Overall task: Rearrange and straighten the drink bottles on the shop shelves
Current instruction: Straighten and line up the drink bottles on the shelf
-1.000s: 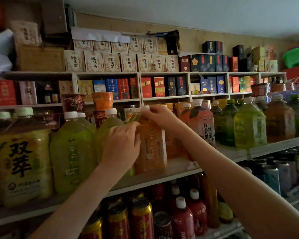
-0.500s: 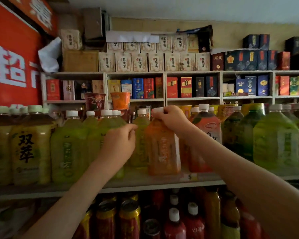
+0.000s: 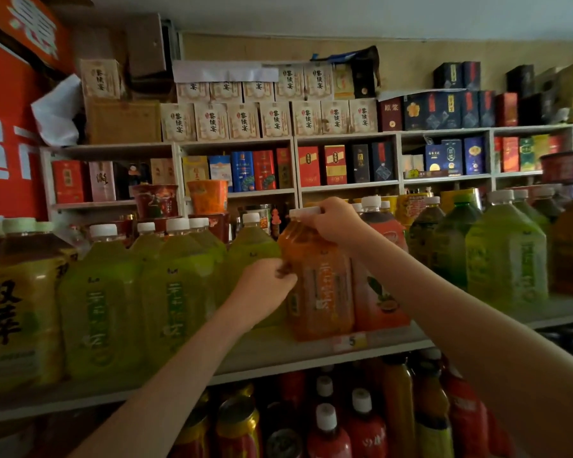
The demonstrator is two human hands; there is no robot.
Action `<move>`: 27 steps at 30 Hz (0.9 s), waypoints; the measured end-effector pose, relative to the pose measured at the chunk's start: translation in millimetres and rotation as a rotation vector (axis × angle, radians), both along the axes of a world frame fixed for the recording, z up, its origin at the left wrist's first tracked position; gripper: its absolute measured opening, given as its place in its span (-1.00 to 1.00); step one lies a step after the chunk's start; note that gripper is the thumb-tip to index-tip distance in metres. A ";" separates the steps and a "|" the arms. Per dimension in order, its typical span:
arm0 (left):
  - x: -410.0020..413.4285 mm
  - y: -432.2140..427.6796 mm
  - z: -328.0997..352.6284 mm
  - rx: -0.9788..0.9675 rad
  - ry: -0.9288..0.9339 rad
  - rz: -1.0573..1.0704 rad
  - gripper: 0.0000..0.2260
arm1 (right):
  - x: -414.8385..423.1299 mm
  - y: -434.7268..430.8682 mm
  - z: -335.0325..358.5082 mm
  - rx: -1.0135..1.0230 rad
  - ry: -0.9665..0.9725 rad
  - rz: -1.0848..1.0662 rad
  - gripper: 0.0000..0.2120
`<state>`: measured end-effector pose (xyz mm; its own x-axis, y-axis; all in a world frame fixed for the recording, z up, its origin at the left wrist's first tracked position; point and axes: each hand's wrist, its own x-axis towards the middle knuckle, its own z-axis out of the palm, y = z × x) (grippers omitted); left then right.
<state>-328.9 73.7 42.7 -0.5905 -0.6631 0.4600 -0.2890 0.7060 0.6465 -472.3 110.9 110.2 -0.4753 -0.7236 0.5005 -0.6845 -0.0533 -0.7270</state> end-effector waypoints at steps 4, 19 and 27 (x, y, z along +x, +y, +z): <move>-3.2 -4.9 -6.1 -0.018 0.012 -0.006 -0.86 | 1.2 1.2 -7.3 -0.033 0.037 -0.046 -0.77; -43.3 63.0 -43.8 -0.648 0.535 -0.141 -0.71 | 28.9 97.8 -68.4 -0.273 0.391 -0.212 -0.63; -106.5 112.2 -73.2 -0.306 0.323 -0.407 -0.71 | -31.8 184.6 -116.1 -0.089 0.186 -0.519 -0.65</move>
<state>-435.4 185.9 -30.5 -0.5678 -0.2224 0.7926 0.2209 0.8863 0.4070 -504.1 295.5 -5.9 -0.6558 -0.3696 0.6583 -0.7536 0.2690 -0.5997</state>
